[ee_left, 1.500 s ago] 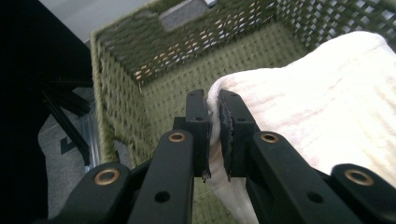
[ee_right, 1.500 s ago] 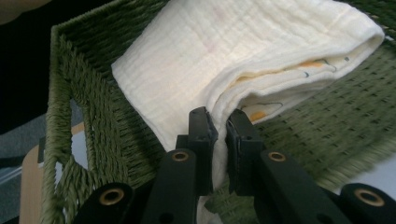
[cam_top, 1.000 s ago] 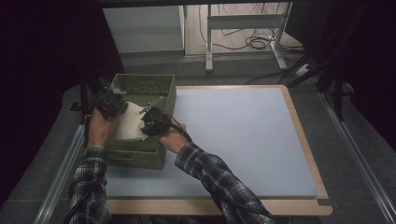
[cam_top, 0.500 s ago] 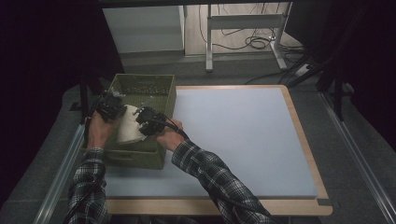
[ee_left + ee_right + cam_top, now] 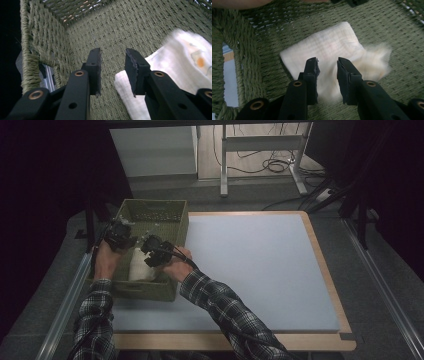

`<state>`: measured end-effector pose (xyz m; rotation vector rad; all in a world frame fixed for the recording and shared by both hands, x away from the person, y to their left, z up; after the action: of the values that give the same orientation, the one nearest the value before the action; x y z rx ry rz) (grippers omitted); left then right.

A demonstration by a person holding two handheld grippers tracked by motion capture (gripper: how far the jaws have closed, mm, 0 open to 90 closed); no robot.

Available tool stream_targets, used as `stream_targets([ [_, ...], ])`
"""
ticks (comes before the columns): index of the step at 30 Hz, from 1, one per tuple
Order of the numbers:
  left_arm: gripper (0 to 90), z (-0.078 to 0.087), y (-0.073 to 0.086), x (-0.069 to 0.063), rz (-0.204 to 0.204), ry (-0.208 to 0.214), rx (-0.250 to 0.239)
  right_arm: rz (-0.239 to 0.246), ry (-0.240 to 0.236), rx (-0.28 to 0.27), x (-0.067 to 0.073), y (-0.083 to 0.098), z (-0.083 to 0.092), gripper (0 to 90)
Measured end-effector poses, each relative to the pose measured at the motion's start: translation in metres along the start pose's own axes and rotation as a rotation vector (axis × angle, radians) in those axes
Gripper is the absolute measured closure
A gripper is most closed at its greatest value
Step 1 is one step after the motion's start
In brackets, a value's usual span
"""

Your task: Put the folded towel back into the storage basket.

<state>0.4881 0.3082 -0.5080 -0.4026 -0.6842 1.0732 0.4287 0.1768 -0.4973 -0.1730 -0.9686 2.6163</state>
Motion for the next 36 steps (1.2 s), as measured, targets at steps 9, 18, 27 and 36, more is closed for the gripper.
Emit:
stream_targets([
  [9, 54.3, 0.002, -0.003, -0.002, 0.021, -0.001, -0.014, -0.023, 0.005, -0.034, -0.01, 0.001, 0.013, 62.3],
  [18, 36.3, 0.0, -0.005, -0.009, 0.07, 0.037, -0.02, -0.042, -0.02, -0.094, -0.017, 0.011, 0.033, 42.1],
  [27, 20.9, 0.005, -0.009, -0.013, 0.151, 0.105, -0.054, -0.048, -0.033, -0.132, -0.02, 0.02, 0.049, 29.0],
  [36, 10.5, 0.021, -0.023, -0.028, 0.182, 0.207, -0.103, -0.042, -0.034, -0.178, -0.026, 0.037, 0.069, 20.1],
])
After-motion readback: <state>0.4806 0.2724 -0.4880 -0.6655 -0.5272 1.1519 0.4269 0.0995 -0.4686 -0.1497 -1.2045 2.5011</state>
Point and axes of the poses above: each handheld gripper's, and its own axes: z roughly backward along the jaws, y roughly out of its underside, x roughly to its left, the point moved 7 cm from there along -z, roughly forward along the jaws, and after that the axes turned 4 degrees about -y, right-handed, at the moved point
